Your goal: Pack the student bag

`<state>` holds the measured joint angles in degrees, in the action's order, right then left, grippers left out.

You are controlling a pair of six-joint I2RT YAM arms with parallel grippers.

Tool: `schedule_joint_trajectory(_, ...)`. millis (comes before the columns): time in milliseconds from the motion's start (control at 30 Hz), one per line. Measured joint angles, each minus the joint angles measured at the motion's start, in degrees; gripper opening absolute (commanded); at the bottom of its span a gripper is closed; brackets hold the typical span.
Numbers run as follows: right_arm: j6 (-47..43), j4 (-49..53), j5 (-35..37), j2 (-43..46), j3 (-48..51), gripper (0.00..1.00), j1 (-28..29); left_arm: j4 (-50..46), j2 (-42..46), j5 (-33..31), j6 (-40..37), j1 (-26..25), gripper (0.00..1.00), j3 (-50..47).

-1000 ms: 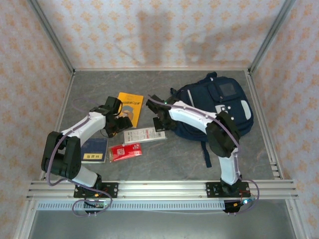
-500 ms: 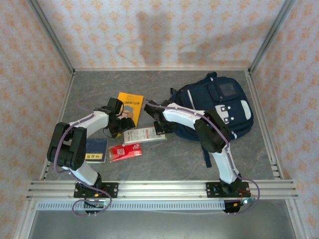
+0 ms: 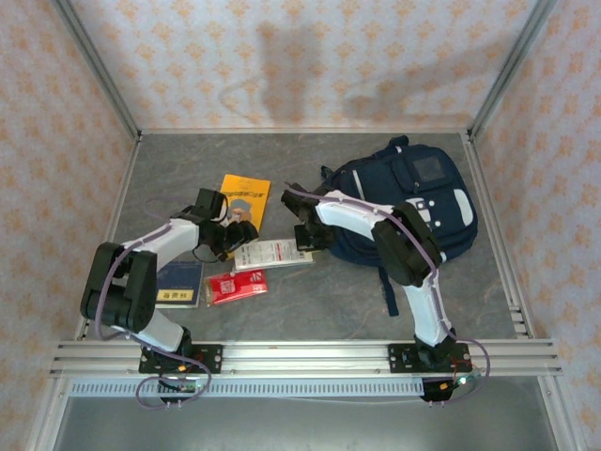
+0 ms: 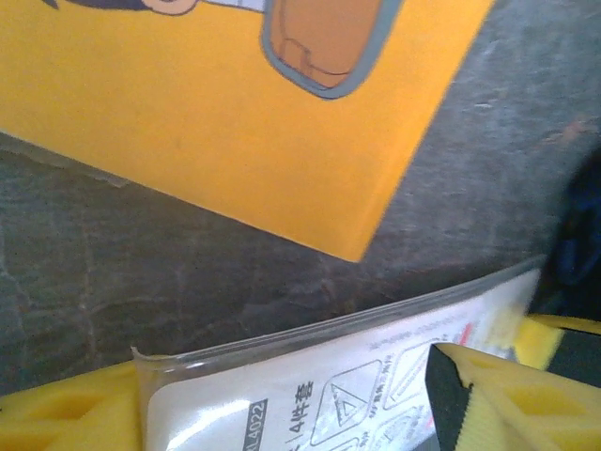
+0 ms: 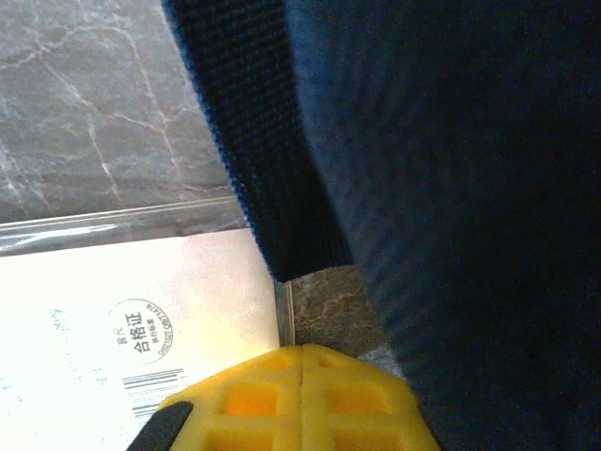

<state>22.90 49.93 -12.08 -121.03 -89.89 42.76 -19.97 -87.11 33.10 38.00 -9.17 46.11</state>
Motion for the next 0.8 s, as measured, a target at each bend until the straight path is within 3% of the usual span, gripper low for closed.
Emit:
schedule_joint_trajectory(400,0.02,-0.76,-2.58,0.37,0.70,0.00,-1.18,5.57,12.70,8.07,6.78,0.17,0.59,-2.82)
schedule_joint_trajectory(667,0.04,-0.76,-3.04,0.35,0.70,0.00,-1.36,7.15,12.13,10.47,7.43,-0.24,0.58,-5.05)
schedule_joint_trajectory(800,0.07,-0.76,-3.04,0.35,0.70,0.00,-1.36,7.58,10.05,10.60,7.37,-1.90,0.52,-5.07)
